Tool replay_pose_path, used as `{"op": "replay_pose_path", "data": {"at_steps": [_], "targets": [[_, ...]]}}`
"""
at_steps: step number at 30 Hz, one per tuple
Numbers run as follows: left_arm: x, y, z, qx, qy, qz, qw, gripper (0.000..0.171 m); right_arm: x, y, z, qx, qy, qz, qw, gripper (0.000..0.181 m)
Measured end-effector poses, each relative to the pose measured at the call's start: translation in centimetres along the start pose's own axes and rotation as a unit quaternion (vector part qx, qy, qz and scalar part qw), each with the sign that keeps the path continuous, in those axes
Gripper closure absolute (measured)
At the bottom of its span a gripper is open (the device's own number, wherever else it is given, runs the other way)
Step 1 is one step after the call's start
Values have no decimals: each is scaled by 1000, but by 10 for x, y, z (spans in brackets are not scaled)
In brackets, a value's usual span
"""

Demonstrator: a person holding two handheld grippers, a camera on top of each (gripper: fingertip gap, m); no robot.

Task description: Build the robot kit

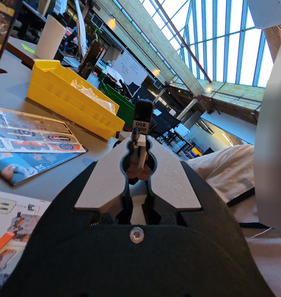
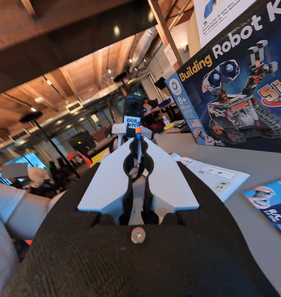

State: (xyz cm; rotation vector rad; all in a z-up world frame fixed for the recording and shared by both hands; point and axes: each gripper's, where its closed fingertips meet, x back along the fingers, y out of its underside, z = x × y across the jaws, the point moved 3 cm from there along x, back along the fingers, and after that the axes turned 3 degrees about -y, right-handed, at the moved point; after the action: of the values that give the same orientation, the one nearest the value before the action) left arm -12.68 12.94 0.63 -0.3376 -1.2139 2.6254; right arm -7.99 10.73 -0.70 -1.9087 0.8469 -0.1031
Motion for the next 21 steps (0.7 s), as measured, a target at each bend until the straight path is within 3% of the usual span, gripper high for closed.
{"op": "replay_pose_path", "data": {"at_steps": [5,10,17,21], "targets": [[-6,-3,1,-21,-6,34,999,171,-1,-2,-4,-32,-24,35,999,179],[-6,-1,4,-22,6,29,999,170,-2,0,-5,-43,-32,29,998,179],[-4,3,2,-42,-13,-3,999,157,-5,4,-8,-63,-57,0,996,178],[-6,9,2,-63,-25,-36,997,161,-6,9,-9,-62,-64,-16,996,178]]}}
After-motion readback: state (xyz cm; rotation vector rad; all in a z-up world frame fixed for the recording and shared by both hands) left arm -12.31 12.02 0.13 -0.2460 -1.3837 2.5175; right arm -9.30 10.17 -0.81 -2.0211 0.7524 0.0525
